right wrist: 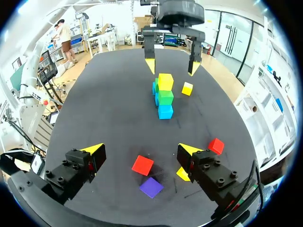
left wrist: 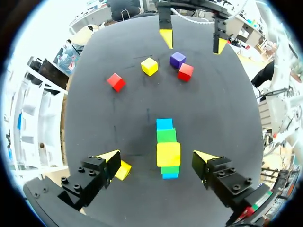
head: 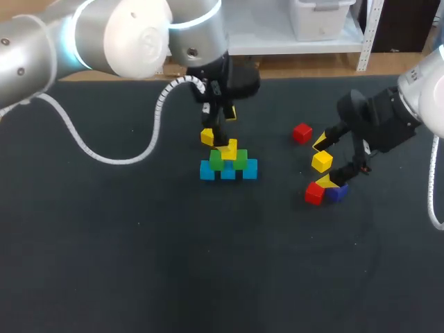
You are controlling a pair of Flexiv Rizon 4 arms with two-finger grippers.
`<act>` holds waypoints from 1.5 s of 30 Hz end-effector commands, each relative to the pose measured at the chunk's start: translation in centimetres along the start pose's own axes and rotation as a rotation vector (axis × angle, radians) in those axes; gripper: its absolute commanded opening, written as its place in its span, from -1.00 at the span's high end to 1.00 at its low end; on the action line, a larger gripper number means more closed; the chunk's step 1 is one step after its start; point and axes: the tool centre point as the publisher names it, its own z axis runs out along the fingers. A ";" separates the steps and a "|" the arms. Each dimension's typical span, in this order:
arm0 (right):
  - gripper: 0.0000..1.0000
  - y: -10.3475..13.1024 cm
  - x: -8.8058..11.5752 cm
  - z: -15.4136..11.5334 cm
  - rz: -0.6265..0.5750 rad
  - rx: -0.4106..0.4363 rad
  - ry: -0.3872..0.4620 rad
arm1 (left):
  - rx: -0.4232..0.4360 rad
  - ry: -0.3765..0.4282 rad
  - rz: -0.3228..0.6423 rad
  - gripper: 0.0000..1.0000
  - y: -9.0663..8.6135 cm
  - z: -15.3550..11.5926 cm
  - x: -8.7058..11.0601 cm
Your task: Place the blue cubes, place green cubes on the blue cubes, place the yellow cubes on the green cubes, then place the red cubes on the yellow cubes, and place purple cube on the red cubes.
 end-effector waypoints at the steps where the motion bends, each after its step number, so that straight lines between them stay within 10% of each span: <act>1: -1.00 -0.1 0.1 0.1 -0.001 -0.001 -0.003 | -0.044 0.002 0.016 -1.00 -1.1 -1.9 1.5; 12: -1.00 -0.1 0.1 0.1 -0.001 -0.001 -0.003 | -0.082 0.072 -0.048 -1.00 0.5 -2.4 4.6; 27: -1.00 -0.1 0.1 0.1 -0.001 -0.001 -0.003 | -0.059 0.039 0.276 -1.00 4.0 -0.5 7.6; 45: -1.00 -0.1 0.1 0.1 -0.001 -0.001 -0.003 | -0.012 0.023 0.348 -1.00 6.7 3.4 6.7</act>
